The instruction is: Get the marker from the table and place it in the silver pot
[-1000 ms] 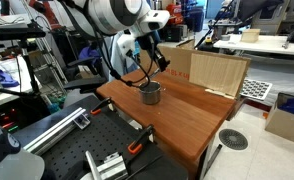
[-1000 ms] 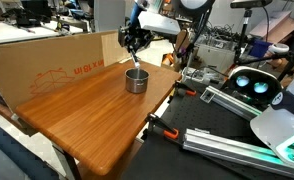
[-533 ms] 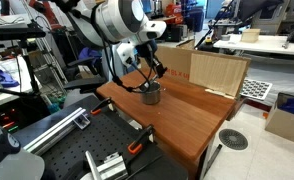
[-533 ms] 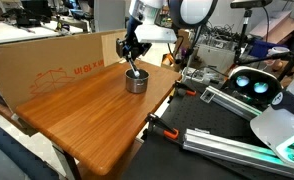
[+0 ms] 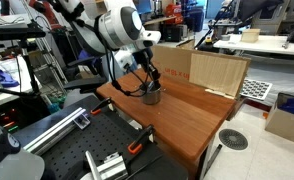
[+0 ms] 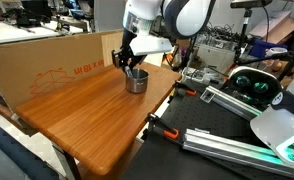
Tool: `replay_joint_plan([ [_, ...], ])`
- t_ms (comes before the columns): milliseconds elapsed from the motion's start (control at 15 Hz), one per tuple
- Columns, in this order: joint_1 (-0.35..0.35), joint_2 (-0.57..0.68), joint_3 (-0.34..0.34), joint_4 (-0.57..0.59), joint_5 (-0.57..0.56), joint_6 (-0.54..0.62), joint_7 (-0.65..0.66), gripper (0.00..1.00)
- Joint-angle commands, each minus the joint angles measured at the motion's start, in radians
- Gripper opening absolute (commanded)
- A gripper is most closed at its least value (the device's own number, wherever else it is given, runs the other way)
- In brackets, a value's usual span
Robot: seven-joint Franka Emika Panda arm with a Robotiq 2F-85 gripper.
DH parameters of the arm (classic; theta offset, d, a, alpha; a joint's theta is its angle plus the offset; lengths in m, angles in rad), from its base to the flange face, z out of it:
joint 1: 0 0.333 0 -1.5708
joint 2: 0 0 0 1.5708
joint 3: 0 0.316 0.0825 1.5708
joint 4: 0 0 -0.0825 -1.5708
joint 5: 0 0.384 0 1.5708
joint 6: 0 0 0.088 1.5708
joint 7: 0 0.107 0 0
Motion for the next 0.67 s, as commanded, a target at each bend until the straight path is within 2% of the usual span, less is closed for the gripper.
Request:
replay_joint_plan([
  [0,0.011,0.017,-0.007,0.015,0.001,-0.003,0.019,0.64],
  [200,0.001,0.016,0.005,0.012,0.012,-0.003,0.012,0.87],
  [333,0.002,0.015,0.004,0.011,0.012,0.0,0.013,0.99],
  [600,-0.003,-0.007,0.01,-0.007,0.013,0.008,0.008,1.0],
])
